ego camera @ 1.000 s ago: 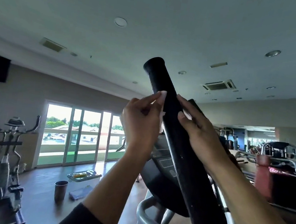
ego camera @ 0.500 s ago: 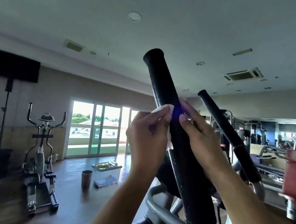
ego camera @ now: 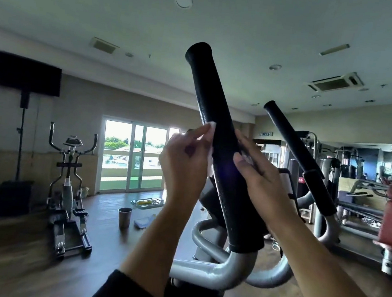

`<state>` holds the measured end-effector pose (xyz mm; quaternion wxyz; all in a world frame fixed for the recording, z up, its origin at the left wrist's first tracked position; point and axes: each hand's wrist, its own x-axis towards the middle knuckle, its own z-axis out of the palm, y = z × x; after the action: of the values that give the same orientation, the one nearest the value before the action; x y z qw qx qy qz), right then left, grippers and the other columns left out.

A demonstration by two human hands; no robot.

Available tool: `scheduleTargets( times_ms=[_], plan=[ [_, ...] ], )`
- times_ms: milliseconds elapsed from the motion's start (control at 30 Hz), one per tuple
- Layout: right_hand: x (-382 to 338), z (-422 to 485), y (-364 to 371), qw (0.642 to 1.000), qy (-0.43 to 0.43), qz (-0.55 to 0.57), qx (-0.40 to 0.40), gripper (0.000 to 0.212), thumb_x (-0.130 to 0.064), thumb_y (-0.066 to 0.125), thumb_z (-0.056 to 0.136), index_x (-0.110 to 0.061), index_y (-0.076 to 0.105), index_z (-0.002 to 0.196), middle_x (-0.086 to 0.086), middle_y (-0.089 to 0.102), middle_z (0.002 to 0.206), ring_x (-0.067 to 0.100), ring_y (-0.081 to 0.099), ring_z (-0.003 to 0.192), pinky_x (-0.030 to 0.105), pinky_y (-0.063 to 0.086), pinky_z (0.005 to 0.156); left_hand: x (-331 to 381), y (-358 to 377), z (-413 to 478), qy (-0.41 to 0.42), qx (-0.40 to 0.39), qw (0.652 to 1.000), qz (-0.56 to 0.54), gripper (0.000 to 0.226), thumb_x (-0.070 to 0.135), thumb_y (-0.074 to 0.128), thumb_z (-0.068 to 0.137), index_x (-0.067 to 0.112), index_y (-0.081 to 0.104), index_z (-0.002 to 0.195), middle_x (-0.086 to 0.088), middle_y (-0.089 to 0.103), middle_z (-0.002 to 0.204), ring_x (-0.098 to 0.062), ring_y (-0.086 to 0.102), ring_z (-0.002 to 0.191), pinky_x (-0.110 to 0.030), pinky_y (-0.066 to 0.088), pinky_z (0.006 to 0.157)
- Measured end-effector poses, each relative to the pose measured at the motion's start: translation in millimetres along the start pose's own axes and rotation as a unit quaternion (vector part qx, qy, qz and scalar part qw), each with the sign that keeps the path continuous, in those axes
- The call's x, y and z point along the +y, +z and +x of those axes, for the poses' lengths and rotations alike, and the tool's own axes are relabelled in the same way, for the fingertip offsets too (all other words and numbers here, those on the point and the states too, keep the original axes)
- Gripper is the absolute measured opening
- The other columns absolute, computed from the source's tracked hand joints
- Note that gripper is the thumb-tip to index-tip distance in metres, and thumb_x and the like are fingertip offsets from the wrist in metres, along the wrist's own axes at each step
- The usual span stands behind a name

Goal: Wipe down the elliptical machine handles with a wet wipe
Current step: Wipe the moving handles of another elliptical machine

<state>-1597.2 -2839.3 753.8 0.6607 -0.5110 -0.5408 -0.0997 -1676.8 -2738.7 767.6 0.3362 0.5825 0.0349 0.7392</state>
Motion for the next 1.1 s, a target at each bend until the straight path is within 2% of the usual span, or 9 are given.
scheduleTargets(
  times_ms=[67, 167, 267, 400, 467, 567, 833, 967, 1100],
  plan=[
    [1.0, -4.7, -1.5, 1.000, -0.001, -0.003, 0.002, 0.042, -0.016, 0.052, 0.098, -0.039, 0.053, 0.132, -0.023, 0.064, 0.118, -0.005, 0.062, 0.104, 0.019, 0.047, 0.091, 0.0, 3.4, -11.0, -0.002, -0.007, 1.000, -0.008, 0.017, 0.033, 0.070, 0.086, 0.044, 0.068, 0.099, -0.012, 0.063, 0.074, -0.008, 0.048, 0.058, -0.021, 0.039, 0.057],
    [3.4, -12.1, -5.3, 1.000, 0.005, -0.008, 0.006, 0.042, -0.021, 0.054, 0.097, -0.043, 0.053, 0.132, -0.026, 0.069, 0.102, -0.003, 0.065, 0.096, 0.019, 0.051, 0.086, 0.8, 0.8, -36.3, 0.001, -0.006, 1.000, -0.019, 0.020, 0.026, 0.070, 0.086, 0.038, 0.069, 0.100, -0.009, 0.058, 0.069, -0.002, 0.044, 0.056, -0.011, 0.034, 0.055],
    [6.6, -20.5, -8.4, 1.000, 0.009, -0.008, 0.003, 0.042, -0.022, 0.054, 0.096, -0.045, 0.052, 0.132, -0.020, 0.072, 0.096, 0.008, 0.069, 0.093, 0.025, 0.055, 0.084, 0.2, -5.8, -62.9, -0.009, -0.010, 1.000, -0.022, 0.024, 0.018, 0.072, 0.084, 0.037, 0.070, 0.098, -0.004, 0.051, 0.065, -0.003, 0.045, 0.056, -0.010, 0.034, 0.054],
    [9.2, -28.8, -11.0, 1.000, 0.016, 0.007, -0.001, 0.042, -0.024, 0.054, 0.096, -0.048, 0.052, 0.130, -0.005, 0.074, 0.092, 0.016, 0.069, 0.090, 0.023, 0.057, 0.078, 0.1, -15.4, -85.0, -0.044, -0.044, 0.997, -0.041, 0.027, 0.015, 0.073, 0.082, 0.040, 0.071, 0.094, -0.005, 0.051, 0.067, -0.003, 0.046, 0.059, -0.010, 0.037, 0.057],
    [10.4, -33.0, -12.1, 1.000, 0.017, 0.007, -0.003, 0.042, -0.023, 0.054, 0.096, -0.048, 0.052, 0.130, -0.008, 0.074, 0.091, 0.009, 0.069, 0.086, 0.021, 0.056, 0.076, 1.1, -16.6, -81.9, -0.059, -0.037, 0.996, -0.048, 0.019, 0.026, 0.074, 0.081, 0.042, 0.072, 0.090, -0.004, 0.049, 0.065, -0.003, 0.045, 0.057, -0.014, 0.037, 0.056],
    [13.4, -37.2, -12.3, 1.000, 0.014, 0.018, -0.001, 0.042, -0.019, 0.055, 0.096, -0.046, 0.053, 0.129, -0.022, 0.072, 0.090, -0.002, 0.066, 0.083, 0.015, 0.053, 0.075, 1.1, -11.6, -62.9, -0.070, 0.017, 0.997, -0.041, 0.010, 0.038, 0.074, 0.080, 0.043, 0.072, 0.089, -0.006, 0.062, 0.070, -0.010, 0.051, 0.059, -0.023, 0.042, 0.059],
    [14.1, -47.0, -11.6, 0.999, 0.009, 0.031, -0.002, 0.043, -0.015, 0.053, 0.096, -0.036, 0.051, 0.134, -0.029, 0.069, 0.098, -0.008, 0.065, 0.091, 0.009, 0.049, 0.074, 2.6, -8.2, -90.1, -0.053, 0.006, 0.998, -0.019, 0.030, 0.015, 0.073, 0.084, 0.041, 0.067, 0.098, 0.005, 0.053, 0.067, -0.003, 0.050, 0.057, -0.009, 0.037, 0.057],
    [16.4, -55.8, -12.4, 1.000, -0.007, 0.006, 0.002, 0.045, -0.013, 0.054, 0.096, -0.029, 0.050, 0.138, -0.036, 0.055, 0.119, -0.016, 0.052, 0.113, 0.003, 0.039, 0.089, -0.7, -20.2, -130.1, -0.069, -0.014, 0.997, -0.027, 0.041, 0.010, 0.075, 0.081, 0.049, 0.067, 0.093, 0.010, 0.048, 0.064, -0.002, 0.047, 0.056, -0.008, 0.035, 0.056],
    [20.4, -61.2, -13.9, 1.000, -0.008, 0.000, 0.001, 0.045, -0.014, 0.054, 0.096, -0.030, 0.049, 0.138, -0.035, 0.059, 0.118, -0.013, 0.055, 0.111, 0.012, 0.043, 0.096, 4.2, -26.2, -134.9, -0.092, 0.005, 0.994, -0.057, 0.028, 0.016, 0.075, 0.079, 0.042, 0.072, 0.090, 0.008, 0.046, 0.063, -0.001, 0.045, 0.055, -0.008, 0.035, 0.056]
  ],
)
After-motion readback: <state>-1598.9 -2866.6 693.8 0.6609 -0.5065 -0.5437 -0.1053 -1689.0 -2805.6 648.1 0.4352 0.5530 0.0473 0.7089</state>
